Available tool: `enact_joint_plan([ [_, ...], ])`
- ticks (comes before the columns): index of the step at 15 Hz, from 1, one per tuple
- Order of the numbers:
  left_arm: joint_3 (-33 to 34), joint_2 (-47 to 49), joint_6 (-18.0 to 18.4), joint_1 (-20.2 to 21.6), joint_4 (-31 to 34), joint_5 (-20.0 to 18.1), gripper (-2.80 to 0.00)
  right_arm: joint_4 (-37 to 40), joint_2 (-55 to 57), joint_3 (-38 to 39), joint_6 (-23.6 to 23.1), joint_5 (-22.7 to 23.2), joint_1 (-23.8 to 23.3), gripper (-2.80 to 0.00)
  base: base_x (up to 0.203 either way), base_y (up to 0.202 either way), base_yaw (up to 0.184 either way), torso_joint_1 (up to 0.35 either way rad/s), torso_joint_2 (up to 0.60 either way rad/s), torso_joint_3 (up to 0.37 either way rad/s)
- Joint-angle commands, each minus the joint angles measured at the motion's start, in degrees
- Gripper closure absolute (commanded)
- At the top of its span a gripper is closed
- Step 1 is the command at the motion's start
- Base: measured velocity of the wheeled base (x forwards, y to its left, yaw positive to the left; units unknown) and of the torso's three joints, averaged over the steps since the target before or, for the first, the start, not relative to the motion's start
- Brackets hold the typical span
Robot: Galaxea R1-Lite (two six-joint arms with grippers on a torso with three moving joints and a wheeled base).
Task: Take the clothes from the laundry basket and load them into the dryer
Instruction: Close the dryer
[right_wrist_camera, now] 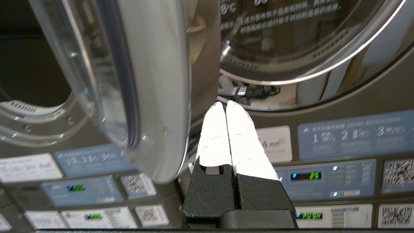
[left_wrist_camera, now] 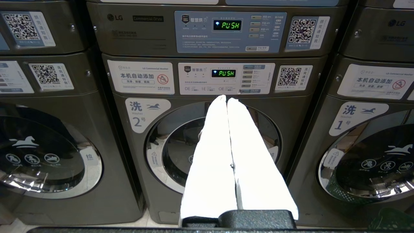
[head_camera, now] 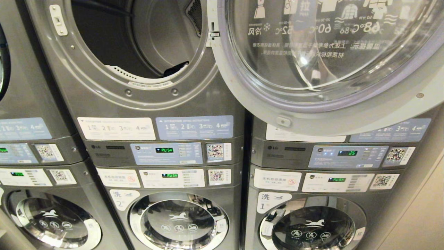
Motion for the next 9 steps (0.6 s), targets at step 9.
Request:
enact_joint_plan([
  [9, 0.0, -0.02, 0.03, 0.03, 0.0, 0.01, 0.0, -9.33, 10.81, -0.49, -1.89, -3.6, 0.15, 0.0, 0.0, 0.0, 0.0, 0.0, 0.0, 0.0],
])
